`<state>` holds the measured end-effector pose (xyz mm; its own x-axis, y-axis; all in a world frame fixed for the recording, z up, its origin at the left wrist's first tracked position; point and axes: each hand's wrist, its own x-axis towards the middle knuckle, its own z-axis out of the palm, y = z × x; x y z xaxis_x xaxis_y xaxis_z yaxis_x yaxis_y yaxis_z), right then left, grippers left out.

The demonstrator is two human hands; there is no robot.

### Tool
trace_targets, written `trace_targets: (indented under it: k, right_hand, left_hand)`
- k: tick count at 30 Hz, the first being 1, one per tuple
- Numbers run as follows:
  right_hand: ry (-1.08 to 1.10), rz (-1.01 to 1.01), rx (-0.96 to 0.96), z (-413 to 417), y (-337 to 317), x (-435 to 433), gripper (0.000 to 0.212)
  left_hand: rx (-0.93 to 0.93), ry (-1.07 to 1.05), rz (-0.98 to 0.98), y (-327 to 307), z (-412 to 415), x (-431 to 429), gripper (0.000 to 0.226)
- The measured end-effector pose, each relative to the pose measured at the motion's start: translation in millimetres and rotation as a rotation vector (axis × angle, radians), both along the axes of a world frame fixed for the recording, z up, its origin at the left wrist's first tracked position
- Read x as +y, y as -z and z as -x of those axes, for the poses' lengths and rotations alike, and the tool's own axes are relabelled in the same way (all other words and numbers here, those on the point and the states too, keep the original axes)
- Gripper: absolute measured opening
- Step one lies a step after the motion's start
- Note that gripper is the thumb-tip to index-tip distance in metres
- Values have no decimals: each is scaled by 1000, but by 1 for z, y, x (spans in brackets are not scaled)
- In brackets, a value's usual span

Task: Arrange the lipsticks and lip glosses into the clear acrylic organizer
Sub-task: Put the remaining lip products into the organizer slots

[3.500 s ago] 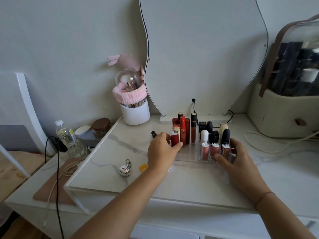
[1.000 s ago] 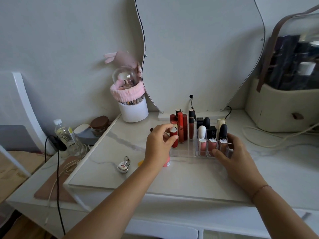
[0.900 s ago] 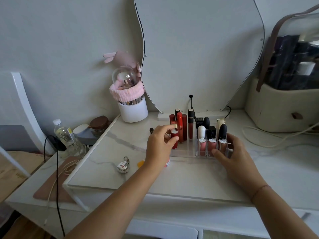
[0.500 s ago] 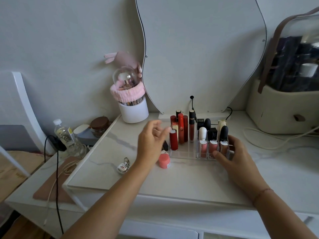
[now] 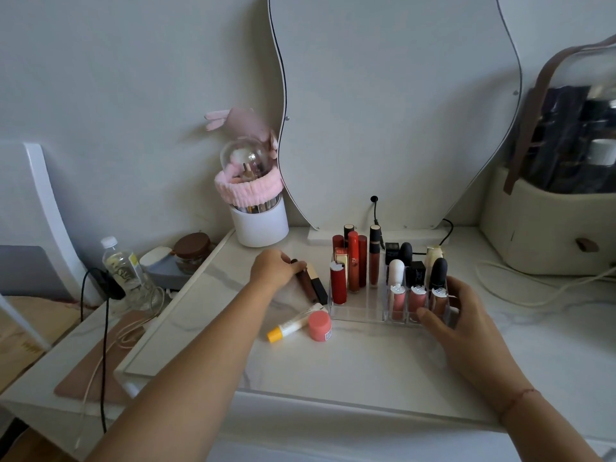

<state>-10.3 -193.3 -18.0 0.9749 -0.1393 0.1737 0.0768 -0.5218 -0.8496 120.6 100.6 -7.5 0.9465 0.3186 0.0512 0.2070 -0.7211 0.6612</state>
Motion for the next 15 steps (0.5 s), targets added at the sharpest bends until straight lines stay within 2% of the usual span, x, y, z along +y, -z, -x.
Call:
trace_targets:
  k: [6, 12, 15]
  right_hand:
    - [-5, -9, -8, 1, 1, 0, 62]
    - [-3, -8, -17, 0, 2, 0, 62]
    - [-9, -6, -20, 0, 2, 0, 63]
  left_hand:
    - [24, 42, 15, -1, -2, 9, 30]
    - [60, 90, 38, -4, 0, -1, 43]
    - [56, 91, 62, -3, 0, 1, 42]
